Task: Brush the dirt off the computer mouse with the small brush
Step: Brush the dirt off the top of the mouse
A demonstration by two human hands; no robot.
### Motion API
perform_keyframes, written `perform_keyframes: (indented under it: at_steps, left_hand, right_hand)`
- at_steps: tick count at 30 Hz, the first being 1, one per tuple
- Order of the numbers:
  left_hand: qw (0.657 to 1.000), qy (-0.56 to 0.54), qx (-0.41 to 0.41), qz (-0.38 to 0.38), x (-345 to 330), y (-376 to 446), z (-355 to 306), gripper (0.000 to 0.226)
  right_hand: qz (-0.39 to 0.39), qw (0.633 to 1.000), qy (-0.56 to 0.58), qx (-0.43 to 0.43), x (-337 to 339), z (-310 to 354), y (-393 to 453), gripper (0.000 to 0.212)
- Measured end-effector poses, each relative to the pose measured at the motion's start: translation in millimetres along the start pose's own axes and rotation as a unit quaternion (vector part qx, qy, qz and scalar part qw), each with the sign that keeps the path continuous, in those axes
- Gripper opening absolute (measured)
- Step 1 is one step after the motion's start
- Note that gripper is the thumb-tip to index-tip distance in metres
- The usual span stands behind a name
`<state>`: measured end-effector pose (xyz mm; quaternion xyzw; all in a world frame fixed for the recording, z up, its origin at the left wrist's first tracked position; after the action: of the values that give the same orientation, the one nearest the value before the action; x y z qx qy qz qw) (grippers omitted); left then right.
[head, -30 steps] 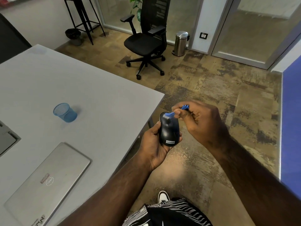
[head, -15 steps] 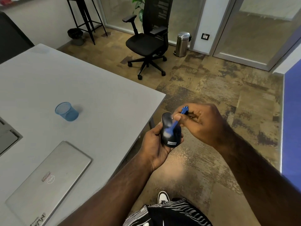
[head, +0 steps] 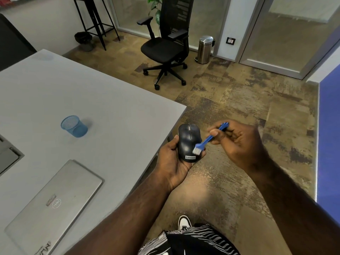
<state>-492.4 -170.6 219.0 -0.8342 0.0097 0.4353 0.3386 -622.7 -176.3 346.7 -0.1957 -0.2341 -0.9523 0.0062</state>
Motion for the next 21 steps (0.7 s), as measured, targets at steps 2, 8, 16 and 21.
perform_keyframes:
  at_steps: [2, 8, 16, 21]
  left_hand:
    - [1.0, -0.005, 0.004, 0.0, 2.4, 1.2, -1.1, 0.049]
    - [1.0, -0.004, -0.005, -0.01, 9.9, 3.8, -0.7, 0.047]
    - [1.0, 0.003, -0.014, -0.013, 6.9, 1.4, -5.3, 0.048]
    - [1.0, 0.007, -0.02, -0.018, 5.6, -0.8, -7.6, 0.048]
  right_hand:
    - [-0.056, 0.998, 0.013, -0.01, 9.9, -3.9, 0.8, 0.011]
    - [0.004, 0.998, -0.025, 0.066, -5.1, 13.9, -1.8, 0.013]
    - [0.082, 0.987, -0.065, 0.119, -29.6, 28.7, -9.9, 0.013]
    - [0.014, 0.989, -0.087, 0.122, -20.1, 29.9, -10.4, 0.015]
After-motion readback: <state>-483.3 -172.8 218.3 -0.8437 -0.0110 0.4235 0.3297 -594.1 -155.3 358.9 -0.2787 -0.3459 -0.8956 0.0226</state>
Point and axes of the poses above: each hand's wrist, its own y-axis towards the middle knuckle, its own x-axis out of the back of the hand, z = x × y, the point moved 9 cm from there along y, towards the middle knuckle, and after that the axes turned 4 degrees about -z, right-handed, at the moved point
